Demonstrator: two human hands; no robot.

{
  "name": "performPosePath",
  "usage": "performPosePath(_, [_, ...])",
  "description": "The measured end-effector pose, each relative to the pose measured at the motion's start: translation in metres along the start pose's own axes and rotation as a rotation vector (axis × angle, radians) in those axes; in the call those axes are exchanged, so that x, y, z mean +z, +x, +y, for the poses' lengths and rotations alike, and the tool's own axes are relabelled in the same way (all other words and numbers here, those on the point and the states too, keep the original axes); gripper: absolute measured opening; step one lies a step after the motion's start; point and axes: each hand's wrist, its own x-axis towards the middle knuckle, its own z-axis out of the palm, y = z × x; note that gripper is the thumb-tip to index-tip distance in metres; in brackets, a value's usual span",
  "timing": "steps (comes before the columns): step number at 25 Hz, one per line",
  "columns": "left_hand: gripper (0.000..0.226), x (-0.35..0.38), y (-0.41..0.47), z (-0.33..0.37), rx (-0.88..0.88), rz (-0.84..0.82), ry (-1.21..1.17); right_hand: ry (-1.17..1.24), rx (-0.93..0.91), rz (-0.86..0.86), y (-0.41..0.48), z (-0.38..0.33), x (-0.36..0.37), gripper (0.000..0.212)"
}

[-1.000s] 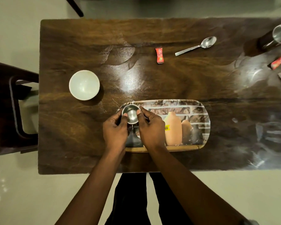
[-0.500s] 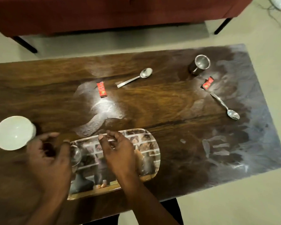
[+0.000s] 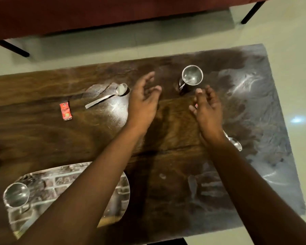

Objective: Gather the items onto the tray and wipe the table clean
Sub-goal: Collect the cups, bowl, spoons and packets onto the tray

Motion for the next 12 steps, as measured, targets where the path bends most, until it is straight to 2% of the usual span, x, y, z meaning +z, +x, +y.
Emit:
performPosePath(2, [0.051, 0.037, 0.022, 0.009, -0.112, -0.091, -0.031, -0.023, -0.006, -0.029, 0.029, -0.006, 0.002, 0.068])
performPosePath(6, [0.056, 0.084, 0.050, 0.011, -0.289, -0.240, -0.090, -0.056, -0.030, -0.104, 0.052, -0.006, 0.008, 0.052])
performPosePath(12, [0.047, 0.059, 0.015, 0.010, -0.271, -0.009, -0.204, -0.076, -0.110, -0.099, 0.012, -0.009, 0.030, 0.035])
